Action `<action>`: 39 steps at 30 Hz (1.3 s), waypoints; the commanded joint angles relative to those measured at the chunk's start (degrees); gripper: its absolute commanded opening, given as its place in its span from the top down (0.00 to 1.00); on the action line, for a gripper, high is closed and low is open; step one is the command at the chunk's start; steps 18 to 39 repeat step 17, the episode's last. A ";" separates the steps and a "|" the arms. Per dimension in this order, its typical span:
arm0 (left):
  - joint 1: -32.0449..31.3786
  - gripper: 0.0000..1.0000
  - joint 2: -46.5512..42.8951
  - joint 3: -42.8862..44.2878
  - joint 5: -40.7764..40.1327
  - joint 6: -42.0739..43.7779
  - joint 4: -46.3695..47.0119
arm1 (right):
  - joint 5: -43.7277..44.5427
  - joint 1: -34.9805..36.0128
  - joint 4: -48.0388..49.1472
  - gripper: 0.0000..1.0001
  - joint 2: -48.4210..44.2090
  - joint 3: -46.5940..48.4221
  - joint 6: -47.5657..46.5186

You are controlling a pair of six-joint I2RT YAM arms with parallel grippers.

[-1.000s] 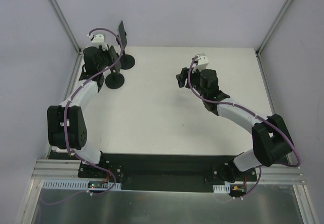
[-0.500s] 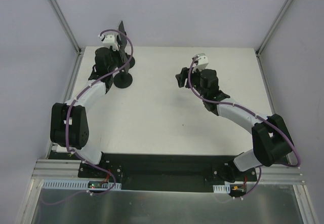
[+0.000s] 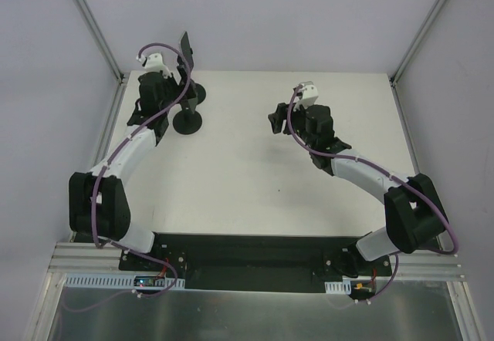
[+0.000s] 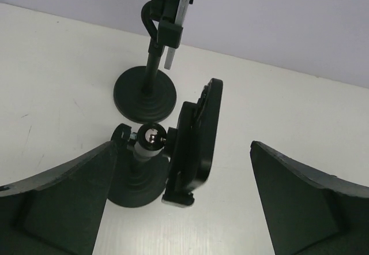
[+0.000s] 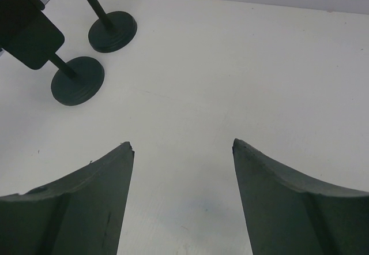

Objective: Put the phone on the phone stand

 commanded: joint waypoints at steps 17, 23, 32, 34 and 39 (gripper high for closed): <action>-5.57 0.08 -45.90 -7.47 20.18 -8.50 -8.44 | 27.64 0.44 -27.88 0.04 -43.87 0.84 -12.66; -5.57 0.08 -45.90 -7.47 20.18 -8.50 -8.44 | 27.64 0.44 -27.88 0.04 -43.87 0.84 -12.66; -5.57 0.08 -45.90 -7.47 20.18 -8.50 -8.44 | 27.64 0.44 -27.88 0.04 -43.87 0.84 -12.66; -5.57 0.08 -45.90 -7.47 20.18 -8.50 -8.44 | 27.64 0.44 -27.88 0.04 -43.87 0.84 -12.66; -5.57 0.08 -45.90 -7.47 20.18 -8.50 -8.44 | 27.64 0.44 -27.88 0.04 -43.87 0.84 -12.66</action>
